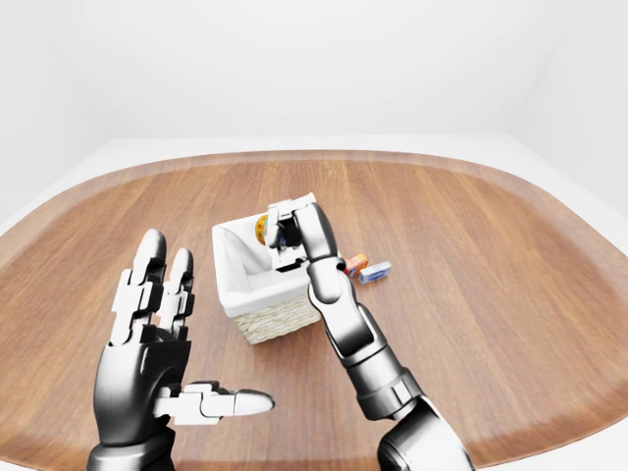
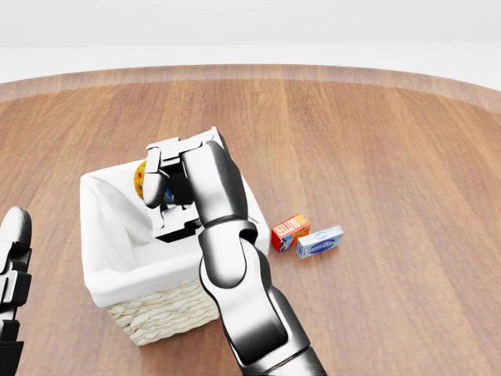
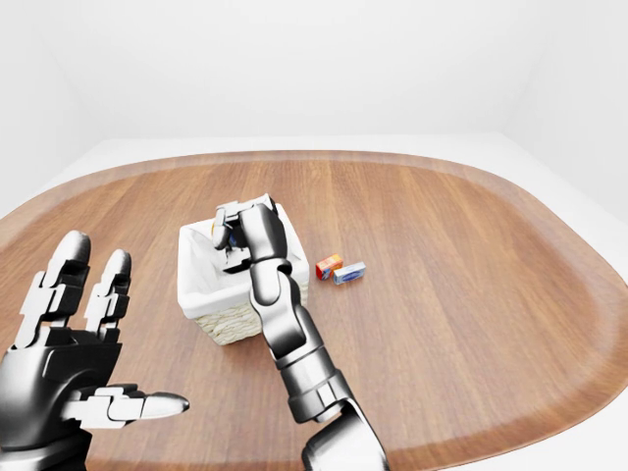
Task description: Pick up the alphabet soup and put it in the basket.
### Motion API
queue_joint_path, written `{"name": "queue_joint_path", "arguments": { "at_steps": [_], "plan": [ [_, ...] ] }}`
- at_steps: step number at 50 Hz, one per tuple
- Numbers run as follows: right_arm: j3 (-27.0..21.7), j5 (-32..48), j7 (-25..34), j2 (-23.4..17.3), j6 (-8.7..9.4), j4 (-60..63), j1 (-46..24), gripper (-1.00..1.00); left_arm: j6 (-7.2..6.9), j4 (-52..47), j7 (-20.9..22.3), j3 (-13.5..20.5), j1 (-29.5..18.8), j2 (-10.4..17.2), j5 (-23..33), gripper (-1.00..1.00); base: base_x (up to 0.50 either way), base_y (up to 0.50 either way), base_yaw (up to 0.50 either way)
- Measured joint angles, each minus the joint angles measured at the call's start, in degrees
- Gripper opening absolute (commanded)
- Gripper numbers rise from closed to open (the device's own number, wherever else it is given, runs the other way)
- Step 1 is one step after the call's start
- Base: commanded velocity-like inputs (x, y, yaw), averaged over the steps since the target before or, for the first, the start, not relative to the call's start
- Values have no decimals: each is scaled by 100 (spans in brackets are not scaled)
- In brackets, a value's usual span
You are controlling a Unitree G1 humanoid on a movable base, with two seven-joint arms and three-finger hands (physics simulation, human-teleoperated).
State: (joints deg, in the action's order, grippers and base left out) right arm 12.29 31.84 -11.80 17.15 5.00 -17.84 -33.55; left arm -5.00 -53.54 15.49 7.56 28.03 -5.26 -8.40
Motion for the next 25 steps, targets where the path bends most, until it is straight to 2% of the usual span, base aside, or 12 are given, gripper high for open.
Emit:
{"name": "queue_joint_path", "arguments": {
  "at_steps": [25],
  "plan": [
    [-179, -120, -509, 93, 0, -1525, -694, -100, 0, -70, 117, 135, 8, -68, -87, 100, 0, 0, 0]
  ]
}}
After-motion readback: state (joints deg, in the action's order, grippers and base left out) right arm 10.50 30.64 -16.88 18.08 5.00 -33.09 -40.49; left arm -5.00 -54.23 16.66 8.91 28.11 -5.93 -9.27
